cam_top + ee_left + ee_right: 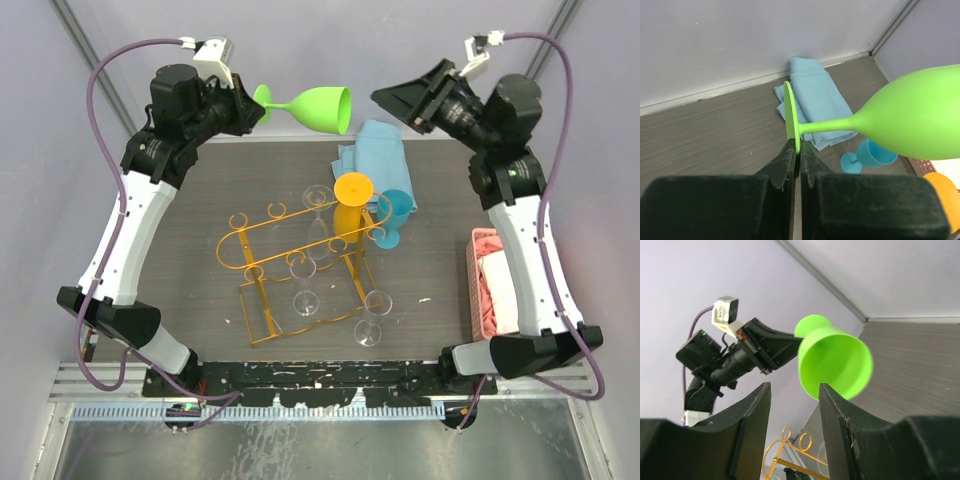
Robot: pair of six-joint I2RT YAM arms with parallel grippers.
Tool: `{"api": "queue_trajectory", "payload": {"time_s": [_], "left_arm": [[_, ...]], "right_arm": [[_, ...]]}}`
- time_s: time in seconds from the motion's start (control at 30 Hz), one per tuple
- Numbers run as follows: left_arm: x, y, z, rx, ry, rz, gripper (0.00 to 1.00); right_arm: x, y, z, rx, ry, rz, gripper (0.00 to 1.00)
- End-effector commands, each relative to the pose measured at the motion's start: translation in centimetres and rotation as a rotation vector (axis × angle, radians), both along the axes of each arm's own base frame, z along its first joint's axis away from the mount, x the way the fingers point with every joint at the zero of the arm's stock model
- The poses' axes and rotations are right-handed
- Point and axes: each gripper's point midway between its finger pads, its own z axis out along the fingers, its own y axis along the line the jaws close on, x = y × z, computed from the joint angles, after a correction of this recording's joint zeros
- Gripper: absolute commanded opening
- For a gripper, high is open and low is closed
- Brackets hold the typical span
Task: Place the wine glass upside down on the wine glass rack
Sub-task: Turn the wine glass upside down at the wine rack.
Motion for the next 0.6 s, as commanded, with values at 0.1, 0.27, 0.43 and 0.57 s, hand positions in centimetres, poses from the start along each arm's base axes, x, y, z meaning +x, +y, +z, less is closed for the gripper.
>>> {"api": "queue_trajectory", "payload": {"time_s": [0.1, 0.27, 0.43, 0.57], "left_arm": [[-1.5, 0.6, 3.4, -0.026, -0.109, -0.006, 0.04], [-1.7, 0.8, 3.7, -0.025, -0.117, -0.004, 0.04], [-1.9, 0.9, 4.4, -0.033, -0.132, 0.001, 0.04], [-2.0, 0.6, 4.4, -0.047, -0.127, -0.014, 0.04]], "right_arm": [[-0.6, 4.8, 2.4, 0.001, -0.070, 0.119, 0.49], [0.2, 5.9, 1.6, -0.021, -0.042, 0.127, 0.49], [0.3, 6.6, 0.9, -0.027, -0.029, 0.133, 0.49], [0.1, 7.6, 0.7, -0.028, -0.027, 0.156, 0.49]]}}
